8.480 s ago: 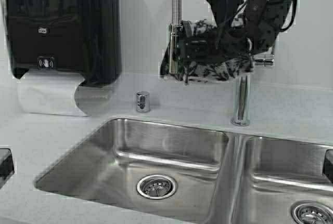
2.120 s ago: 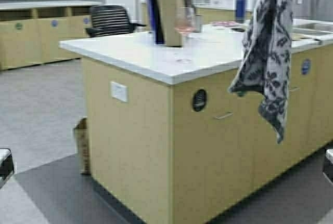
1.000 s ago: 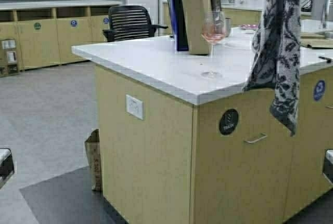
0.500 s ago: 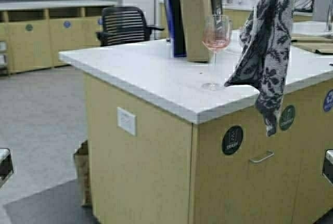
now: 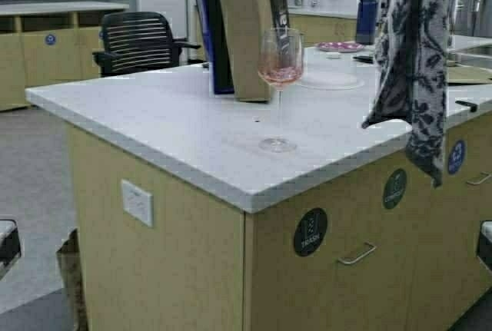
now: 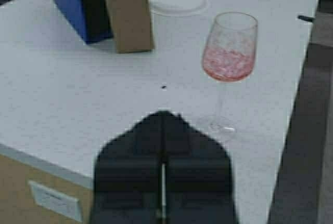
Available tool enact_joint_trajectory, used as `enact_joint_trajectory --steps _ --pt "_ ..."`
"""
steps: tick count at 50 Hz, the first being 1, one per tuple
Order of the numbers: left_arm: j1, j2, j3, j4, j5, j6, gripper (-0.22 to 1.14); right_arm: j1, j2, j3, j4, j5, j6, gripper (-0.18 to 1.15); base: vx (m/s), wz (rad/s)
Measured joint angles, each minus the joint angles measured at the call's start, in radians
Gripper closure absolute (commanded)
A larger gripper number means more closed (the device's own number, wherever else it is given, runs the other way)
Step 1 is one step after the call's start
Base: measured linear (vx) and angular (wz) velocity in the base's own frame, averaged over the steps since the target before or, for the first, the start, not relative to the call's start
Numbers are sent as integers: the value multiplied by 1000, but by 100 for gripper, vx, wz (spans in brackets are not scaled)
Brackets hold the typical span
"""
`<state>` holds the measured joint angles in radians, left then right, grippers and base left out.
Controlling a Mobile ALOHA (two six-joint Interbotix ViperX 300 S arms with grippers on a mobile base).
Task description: Get the cloth and wipe up the spill under the wine glass
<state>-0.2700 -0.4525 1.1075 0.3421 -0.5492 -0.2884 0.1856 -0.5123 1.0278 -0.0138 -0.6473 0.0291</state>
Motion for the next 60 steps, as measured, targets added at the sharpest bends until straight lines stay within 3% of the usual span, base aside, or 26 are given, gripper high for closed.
enact_joint_trajectory --steps 14,31,52,60 --pt "-129 345 -160 -91 -63 31 89 0 0 0 -2 0 0 91 15 -12" --pt "-164 647 -149 -262 -337 149 89 3 -2 -2 0 0 0 91 12 -6" --pt "-179 957 -181 -270 -638 150 86 0 28 -2 0 -2 0 91 12 0" --pt "-193 1037 -225 -230 -673 152 75 2 31 -2 0 -2 0 91 10 3"
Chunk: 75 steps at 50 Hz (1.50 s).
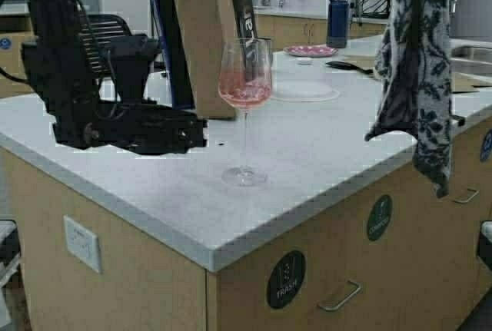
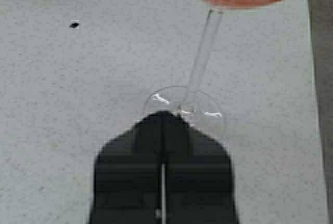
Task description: Get the cloth and wipe up the spill under the wine glass
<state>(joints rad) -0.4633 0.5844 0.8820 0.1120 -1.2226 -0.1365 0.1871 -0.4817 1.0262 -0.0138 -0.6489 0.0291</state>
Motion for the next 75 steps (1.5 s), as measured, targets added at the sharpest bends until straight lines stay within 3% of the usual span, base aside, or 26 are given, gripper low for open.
enact_joint_trajectory --steps 18,23,75 --pt "-37 109 -121 106 -46 6 4 0 5 0 -2 0 -2 91 7 3" --pt "-41 132 -155 135 -55 6 -8 0 6 0 -2 0 -5 91 5 3" --pt "-80 302 -443 153 -60 -15 -4 0 28 0 -2 0 -8 91 1 0"
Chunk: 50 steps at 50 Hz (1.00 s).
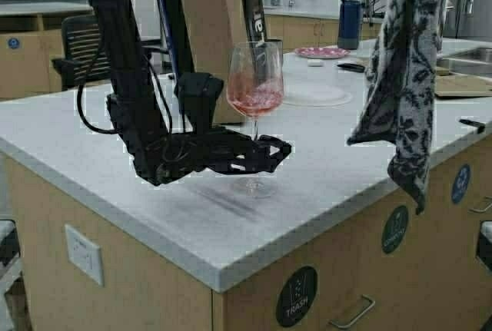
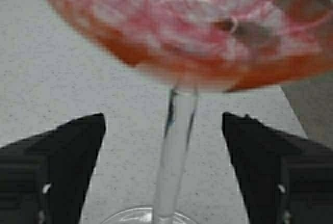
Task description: Get the cloth and wipe up the spill under the wine glass
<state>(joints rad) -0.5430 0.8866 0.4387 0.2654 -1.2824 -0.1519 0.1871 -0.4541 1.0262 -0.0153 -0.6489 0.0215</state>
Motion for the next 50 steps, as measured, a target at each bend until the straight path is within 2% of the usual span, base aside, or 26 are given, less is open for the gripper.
enact_joint_trajectory --steps 6,18,24,35,50 --pt "-2 2 -9 -2 3 2 13 0 0 0 0 0 0 91 0 0" --pt "-2 0 -9 -6 3 2 64 0 11 -8 3 0 0 91 0 0" --pt "-6 -9 3 -5 5 8 82 0 51 -44 25 0 2 91 0 0" --pt "-26 -101 91 -2 6 6 84 0 181 -160 61 0 5 91 0 0" --pt "-29 -336 313 0 6 5 84 5 407 -347 67 0 48 91 0 0"
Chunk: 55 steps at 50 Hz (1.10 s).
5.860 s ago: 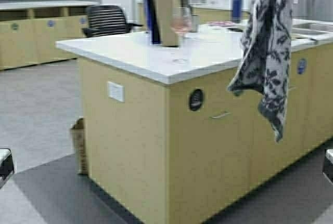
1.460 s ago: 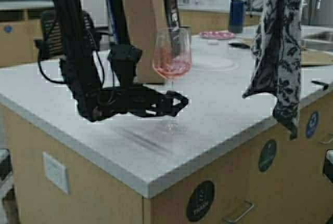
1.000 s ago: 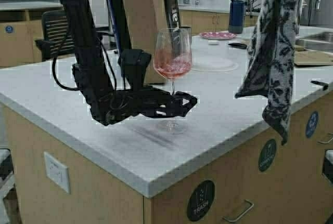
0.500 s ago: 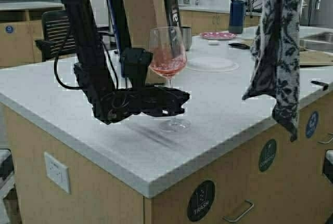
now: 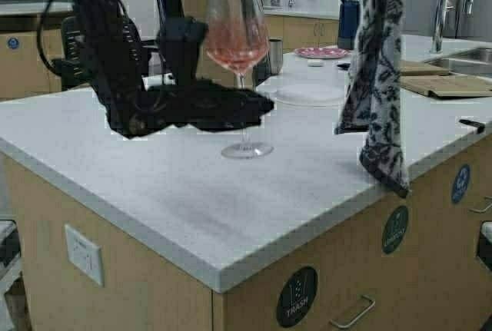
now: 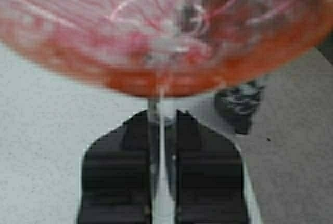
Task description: Get the cloth and wipe up the spill under the wine glass
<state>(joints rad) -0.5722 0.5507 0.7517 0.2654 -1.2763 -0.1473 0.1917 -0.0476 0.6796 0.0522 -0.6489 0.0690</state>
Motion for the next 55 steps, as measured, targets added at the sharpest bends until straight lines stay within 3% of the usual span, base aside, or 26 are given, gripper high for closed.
enact_joint_trajectory --steps 14,26,39,55 --pt "0 -273 169 -11 57 -2 85 43 225 -130 -2 -20 123 91 0 0" --pt "0 -520 213 -34 196 -5 85 164 414 -206 -29 -32 126 91 0 0" --pt "2 -773 181 -78 419 -3 85 348 575 -247 -31 -34 133 91 0 0" --pt "2 -897 118 -94 532 3 85 675 699 -310 -29 -32 129 91 0 0"
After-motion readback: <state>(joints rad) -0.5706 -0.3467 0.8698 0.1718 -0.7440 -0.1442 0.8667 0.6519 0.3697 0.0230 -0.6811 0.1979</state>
